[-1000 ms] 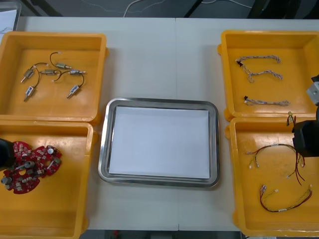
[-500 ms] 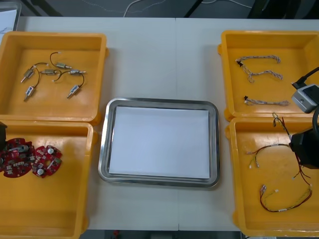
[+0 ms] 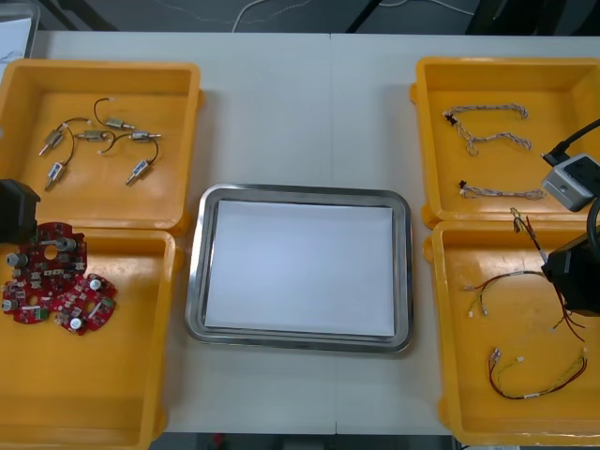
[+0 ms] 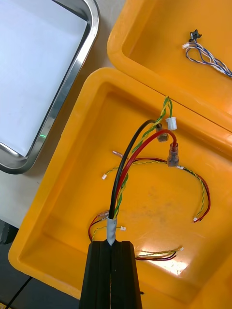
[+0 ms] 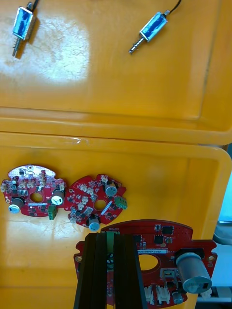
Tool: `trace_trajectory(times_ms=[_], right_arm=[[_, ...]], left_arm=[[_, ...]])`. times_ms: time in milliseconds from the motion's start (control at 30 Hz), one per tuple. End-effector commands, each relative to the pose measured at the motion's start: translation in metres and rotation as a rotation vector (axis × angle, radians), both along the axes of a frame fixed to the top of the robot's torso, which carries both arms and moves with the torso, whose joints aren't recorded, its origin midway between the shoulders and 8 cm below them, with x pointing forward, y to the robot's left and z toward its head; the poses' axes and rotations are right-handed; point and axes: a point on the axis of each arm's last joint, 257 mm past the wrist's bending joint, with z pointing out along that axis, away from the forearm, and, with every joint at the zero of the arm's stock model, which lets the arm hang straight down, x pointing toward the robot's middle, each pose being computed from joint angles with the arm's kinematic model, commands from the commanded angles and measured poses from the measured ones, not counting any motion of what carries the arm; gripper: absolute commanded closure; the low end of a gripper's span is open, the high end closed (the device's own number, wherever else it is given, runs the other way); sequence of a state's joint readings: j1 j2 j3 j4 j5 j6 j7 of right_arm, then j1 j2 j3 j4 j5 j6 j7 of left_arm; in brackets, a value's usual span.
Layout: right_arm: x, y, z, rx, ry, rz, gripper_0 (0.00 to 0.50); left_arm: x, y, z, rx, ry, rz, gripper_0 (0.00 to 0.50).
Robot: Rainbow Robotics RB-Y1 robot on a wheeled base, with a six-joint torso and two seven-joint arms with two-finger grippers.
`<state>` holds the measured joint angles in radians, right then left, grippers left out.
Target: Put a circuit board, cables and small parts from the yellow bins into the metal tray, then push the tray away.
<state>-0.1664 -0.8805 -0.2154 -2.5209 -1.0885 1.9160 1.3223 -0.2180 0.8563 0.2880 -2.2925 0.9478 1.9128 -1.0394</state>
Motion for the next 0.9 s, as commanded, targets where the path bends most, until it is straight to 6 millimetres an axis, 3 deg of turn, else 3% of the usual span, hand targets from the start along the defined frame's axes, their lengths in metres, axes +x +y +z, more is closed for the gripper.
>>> trace_trajectory(times_ms=[33, 200, 900], right_arm=[[0.005, -0.006, 0.019, -0.059, -0.059, 0.035, 0.5], [0.005, -0.006, 0.019, -0.059, -0.059, 0.035, 0.5], [0.005, -0.006, 0.019, -0.059, -0.059, 0.035, 0.5]], left_arm=[[0.006, -0.001, 0.018, 0.076, 0.006, -0.074, 0.5], [0.008, -0.008, 0.012, 0.123, 0.04, -0.107, 0.5], [0.056, -0.076, -0.009, 0.081, 0.065, -0.09, 0.5]])
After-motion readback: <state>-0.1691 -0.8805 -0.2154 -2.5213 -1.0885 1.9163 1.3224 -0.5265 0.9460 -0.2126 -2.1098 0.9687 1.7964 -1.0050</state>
